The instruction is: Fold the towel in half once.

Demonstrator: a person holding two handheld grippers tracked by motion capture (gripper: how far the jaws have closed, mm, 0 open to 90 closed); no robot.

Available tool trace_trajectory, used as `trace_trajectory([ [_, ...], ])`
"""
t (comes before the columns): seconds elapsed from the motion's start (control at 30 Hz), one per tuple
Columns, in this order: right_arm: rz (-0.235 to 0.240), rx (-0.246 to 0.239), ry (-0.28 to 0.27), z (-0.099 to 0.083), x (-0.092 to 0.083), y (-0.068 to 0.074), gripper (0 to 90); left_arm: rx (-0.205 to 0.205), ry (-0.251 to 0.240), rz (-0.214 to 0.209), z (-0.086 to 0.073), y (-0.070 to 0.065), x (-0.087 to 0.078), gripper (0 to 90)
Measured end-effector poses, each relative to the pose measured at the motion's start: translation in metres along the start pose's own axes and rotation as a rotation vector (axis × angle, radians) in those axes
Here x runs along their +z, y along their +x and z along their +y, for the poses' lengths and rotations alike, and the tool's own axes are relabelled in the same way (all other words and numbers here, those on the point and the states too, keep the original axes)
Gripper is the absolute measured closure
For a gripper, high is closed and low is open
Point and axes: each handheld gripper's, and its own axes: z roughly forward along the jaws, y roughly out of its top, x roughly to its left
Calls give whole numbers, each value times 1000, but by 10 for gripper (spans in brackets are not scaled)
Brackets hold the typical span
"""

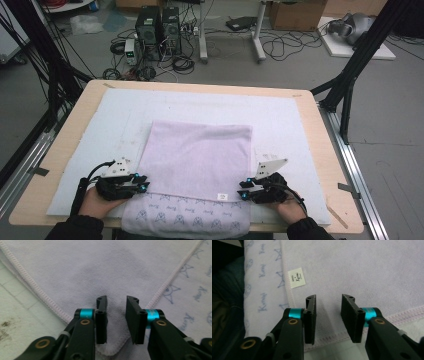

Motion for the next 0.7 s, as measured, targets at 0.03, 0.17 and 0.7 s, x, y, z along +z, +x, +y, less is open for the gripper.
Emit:
trace_trajectory([
  [0.03,-9,-6,3,0,0,0,726,-1,-6,5,0,0,0,760],
  [0.17,-11,-18,14,1,2,2,845,-12,-11,11,0,-2,1,865],
  [0.7,38,-53,-98,29,-48,20,874,12,-108,10,20,-28,-62,879],
])
